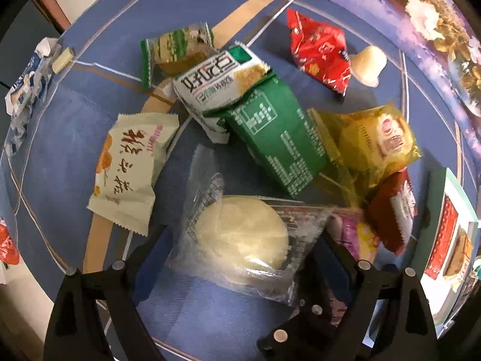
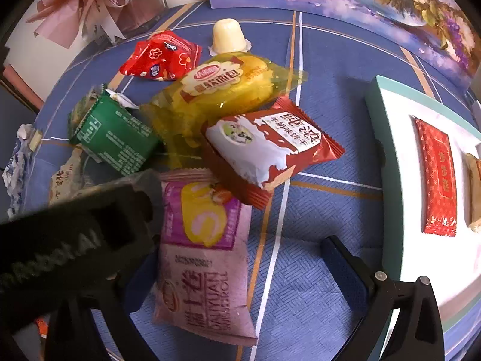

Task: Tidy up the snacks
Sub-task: 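Grasp the pink Swiss roll with the right tool while the left tool approaches the bread bun bag, then grasp the clear bread bun bag with the left tool while the right tool lifts the pink Swiss roll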

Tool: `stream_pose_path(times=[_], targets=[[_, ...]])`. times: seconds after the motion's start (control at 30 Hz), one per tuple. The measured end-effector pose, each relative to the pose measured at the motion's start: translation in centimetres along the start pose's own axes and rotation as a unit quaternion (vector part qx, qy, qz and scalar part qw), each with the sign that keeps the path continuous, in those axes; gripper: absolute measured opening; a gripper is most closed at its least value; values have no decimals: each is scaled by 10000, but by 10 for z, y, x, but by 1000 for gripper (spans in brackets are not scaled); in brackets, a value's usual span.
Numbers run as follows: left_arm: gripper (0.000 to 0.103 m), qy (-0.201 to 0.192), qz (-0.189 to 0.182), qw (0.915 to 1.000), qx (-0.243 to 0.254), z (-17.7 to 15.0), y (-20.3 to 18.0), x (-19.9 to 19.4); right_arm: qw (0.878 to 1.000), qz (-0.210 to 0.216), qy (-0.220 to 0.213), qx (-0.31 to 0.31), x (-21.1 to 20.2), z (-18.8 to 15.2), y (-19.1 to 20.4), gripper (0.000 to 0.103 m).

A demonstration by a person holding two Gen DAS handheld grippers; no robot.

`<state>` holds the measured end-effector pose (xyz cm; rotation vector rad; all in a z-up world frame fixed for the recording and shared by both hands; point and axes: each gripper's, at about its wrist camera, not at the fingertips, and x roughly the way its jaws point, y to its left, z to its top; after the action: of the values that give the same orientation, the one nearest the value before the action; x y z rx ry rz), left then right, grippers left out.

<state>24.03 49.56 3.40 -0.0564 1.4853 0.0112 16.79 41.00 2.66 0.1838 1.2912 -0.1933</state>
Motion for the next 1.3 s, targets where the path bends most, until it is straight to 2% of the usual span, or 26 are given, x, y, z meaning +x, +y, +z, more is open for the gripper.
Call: stream_pose_path(times=[0.23, 0.33, 0.53, 0.6, 0.73, 1.07, 1.17, 1.3], targets=[[92, 128, -136, 9995, -267, 4, -1, 15, 10000, -35, -14, -56, 7, 2, -3, 103], [84, 101, -183, 9994, -282, 7, -5, 15, 10000, -39, -13, -51, 5, 2, -7, 100], [76, 30, -204, 9995, -237, 14, -10, 12, 9999, -141, -53, 36, -9, 0, -20, 79], [74, 33, -236, 9995, -226, 17, -7, 9, 9998, -169, -50, 107, -11, 0, -26, 67], [72, 57, -409, 9988, -251, 13, -10, -1, 9995, -120, -9, 278, -14, 3, -39, 51], [71, -236, -516, 9979, -300, 7, -12, -34, 9993, 131, 32, 361, -31, 6, -49, 43], [71, -386, -553, 9973, -306, 9, -13, -49, 9990, 189, -49, 396, -42, 8, -51, 43], [71, -604, -626, 9957, -312, 8, -11, -66, 9987, 248, -305, 323, -66, 10, -51, 38]])
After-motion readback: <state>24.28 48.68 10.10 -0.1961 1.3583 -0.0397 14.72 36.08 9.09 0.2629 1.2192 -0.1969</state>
